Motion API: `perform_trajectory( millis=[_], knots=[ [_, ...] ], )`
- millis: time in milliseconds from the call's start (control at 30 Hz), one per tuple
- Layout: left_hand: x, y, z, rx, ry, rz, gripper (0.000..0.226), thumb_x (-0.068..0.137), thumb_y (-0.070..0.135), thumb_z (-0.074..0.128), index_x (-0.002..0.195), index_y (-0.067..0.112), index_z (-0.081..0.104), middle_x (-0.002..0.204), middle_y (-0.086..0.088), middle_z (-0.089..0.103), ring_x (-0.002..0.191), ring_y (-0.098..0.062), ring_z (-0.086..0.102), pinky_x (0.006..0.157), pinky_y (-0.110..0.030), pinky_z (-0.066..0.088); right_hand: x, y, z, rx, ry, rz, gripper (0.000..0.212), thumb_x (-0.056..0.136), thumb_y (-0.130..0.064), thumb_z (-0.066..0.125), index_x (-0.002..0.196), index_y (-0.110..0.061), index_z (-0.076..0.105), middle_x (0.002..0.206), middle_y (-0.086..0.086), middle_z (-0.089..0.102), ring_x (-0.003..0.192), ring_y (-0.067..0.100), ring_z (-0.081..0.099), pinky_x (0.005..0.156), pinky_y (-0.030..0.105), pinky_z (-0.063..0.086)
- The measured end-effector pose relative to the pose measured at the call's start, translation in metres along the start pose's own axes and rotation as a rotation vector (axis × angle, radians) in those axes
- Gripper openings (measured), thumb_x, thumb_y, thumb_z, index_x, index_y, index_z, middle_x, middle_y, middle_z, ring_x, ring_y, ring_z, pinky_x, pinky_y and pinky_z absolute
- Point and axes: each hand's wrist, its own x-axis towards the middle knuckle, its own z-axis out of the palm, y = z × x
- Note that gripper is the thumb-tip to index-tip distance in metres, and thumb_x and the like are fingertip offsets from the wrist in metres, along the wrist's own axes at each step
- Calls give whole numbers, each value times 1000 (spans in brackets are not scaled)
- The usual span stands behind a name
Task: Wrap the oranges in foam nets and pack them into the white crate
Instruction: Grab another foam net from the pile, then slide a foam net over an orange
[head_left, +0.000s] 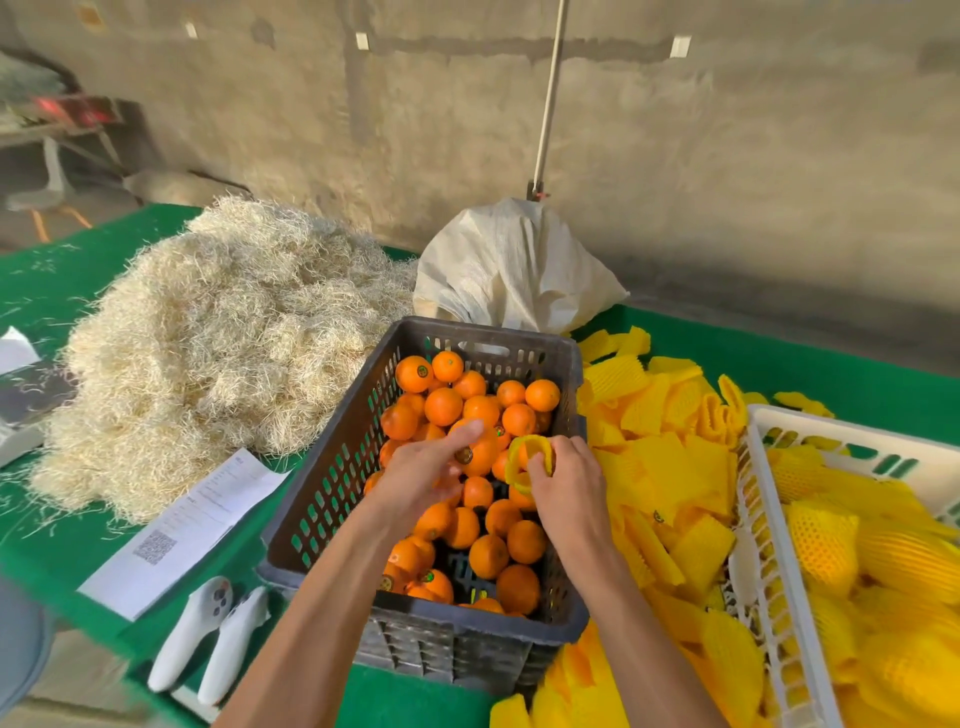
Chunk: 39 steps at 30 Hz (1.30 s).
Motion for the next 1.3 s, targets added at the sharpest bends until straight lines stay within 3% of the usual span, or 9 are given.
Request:
perform_trajectory(
  millis=[100,267,367,433,600,667,900,1000,1300],
  knots=[
    [-23,-3,24,-208,-270,-14,82,69,70,83,138,30,61,135,2,70,130,-20,61,108,-43,50,-1,-3,-3,29,-36,-9,8,94,-21,68,96,-13,67,94,0,62,87,18,60,66,20,35],
    [-31,-4,54,-216,-248,-83,102,66,72,81,151,24,51,149,-4,59,138,-26,53,113,-43,42,-11,-8,-12,283,-42,-1,6,86,-21,75,87,-18,70,85,-4,68,76,13,62,62,22,48],
    [-25,-7,52,-201,-188,-104,85,69,72,82,136,22,63,131,-6,72,127,-25,62,99,-38,51,-10,0,-20,350,-129,68,12,91,-14,71,103,-16,72,97,2,71,74,16,68,63,37,59],
    [-20,-9,51,-199,-169,-99,76,74,66,80,132,19,65,123,-7,76,120,-24,68,95,-35,55,-8,7,-28,446,-166,131,18,99,-18,63,116,-15,71,104,4,70,63,12,69,50,26,57],
    [-19,-9,69,13,-8,3,67,66,59,91,97,7,62,104,-3,71,100,-15,73,85,-43,64,-6,13,-50,512,-19,108,12,101,-22,60,110,-18,69,75,2,68,47,9,63,43,19,47],
    [-23,-7,83,217,118,97,63,63,61,92,81,13,55,85,-4,64,76,-9,72,66,-37,66,-5,14,-59,484,0,65,13,101,-23,61,111,-18,67,80,6,68,47,9,62,44,19,46],
    [-13,1,118,719,285,261,83,69,69,83,107,14,32,90,-3,58,68,-18,56,52,-33,44,-18,31,-82,390,62,-54,21,100,-33,62,110,-17,71,91,-5,66,66,13,62,57,26,50],
    [-8,7,133,840,195,264,77,75,66,76,119,8,49,108,-20,64,93,-37,66,71,-46,55,-24,41,-90,405,87,-12,17,98,-33,65,108,-21,71,78,-7,64,63,14,61,55,25,48],
    [-14,16,195,339,-168,27,25,98,27,65,117,12,56,106,-7,60,91,-18,65,72,-32,62,-36,76,-116,220,219,144,31,98,-27,61,128,-18,62,114,-9,56,97,7,56,70,1,40]
  ],
)
